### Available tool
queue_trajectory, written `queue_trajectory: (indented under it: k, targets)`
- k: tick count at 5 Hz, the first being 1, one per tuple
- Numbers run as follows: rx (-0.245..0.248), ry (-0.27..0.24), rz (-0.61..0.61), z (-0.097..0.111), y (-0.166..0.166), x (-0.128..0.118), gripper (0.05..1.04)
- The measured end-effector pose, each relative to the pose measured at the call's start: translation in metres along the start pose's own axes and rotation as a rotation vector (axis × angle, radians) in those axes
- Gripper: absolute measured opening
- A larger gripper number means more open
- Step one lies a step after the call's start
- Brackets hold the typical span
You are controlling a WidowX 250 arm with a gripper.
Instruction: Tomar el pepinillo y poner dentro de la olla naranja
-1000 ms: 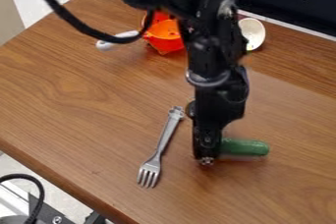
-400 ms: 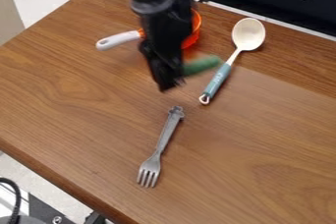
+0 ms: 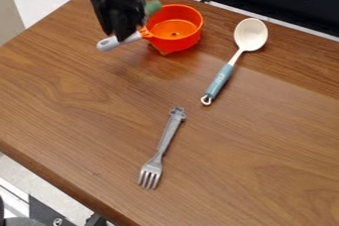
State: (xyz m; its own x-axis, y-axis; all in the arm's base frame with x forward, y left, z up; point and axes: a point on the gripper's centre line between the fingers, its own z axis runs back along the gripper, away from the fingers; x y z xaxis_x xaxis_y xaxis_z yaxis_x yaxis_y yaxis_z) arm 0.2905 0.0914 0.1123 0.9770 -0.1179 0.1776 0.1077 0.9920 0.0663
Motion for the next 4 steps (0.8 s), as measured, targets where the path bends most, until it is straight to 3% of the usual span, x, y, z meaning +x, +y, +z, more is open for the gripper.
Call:
queue_trajectory:
  k: [1,2,4]
  targets:
    - [-0.007,0.048,0.145,-0.004,0.016,0.017,0.269]
    - [0.008,0.101,0.211,-0.018,0.021,0.033,0.269]
    - [0.015,0.161,0.161,-0.033,-0.004,0.052,0.269]
